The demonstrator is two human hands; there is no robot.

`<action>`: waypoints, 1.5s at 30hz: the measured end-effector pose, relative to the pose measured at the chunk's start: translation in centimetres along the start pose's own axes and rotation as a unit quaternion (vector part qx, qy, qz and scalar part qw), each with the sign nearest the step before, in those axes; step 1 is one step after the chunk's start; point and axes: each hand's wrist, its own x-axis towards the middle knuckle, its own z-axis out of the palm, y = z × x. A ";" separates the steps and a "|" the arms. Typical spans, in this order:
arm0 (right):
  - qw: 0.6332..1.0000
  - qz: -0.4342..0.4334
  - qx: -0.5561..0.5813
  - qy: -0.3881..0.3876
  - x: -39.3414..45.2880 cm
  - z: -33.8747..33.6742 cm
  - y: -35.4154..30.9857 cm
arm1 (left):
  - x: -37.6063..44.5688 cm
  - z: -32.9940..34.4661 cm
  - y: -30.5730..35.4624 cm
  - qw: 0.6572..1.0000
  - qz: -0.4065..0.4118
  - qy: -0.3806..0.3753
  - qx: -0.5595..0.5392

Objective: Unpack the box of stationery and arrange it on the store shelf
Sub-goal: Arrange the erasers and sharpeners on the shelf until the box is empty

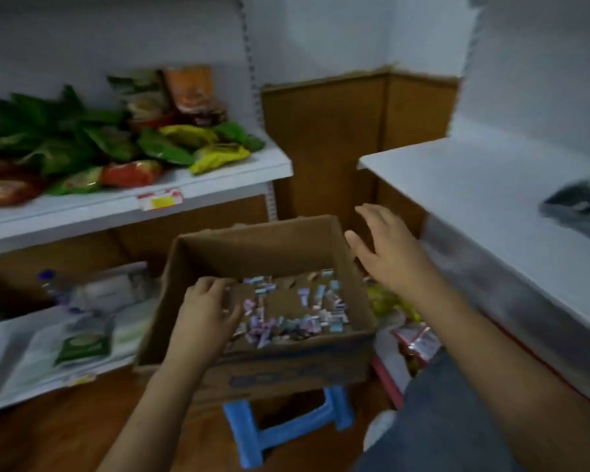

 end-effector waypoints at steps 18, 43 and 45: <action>0.820 -0.057 -0.165 -0.546 8.1 21.5 -1.9 | 12.3 8.2 -6.6 0.839 0.107 -0.492 0.205; 0.902 -0.061 -0.062 -0.423 -0.5 24.5 -4.1 | 12.0 11.9 -7.3 0.882 0.152 -0.431 0.109; 0.902 -0.069 -0.049 -0.424 -1.1 24.8 -4.4 | 12.0 11.8 -7.2 0.879 0.145 -0.442 0.104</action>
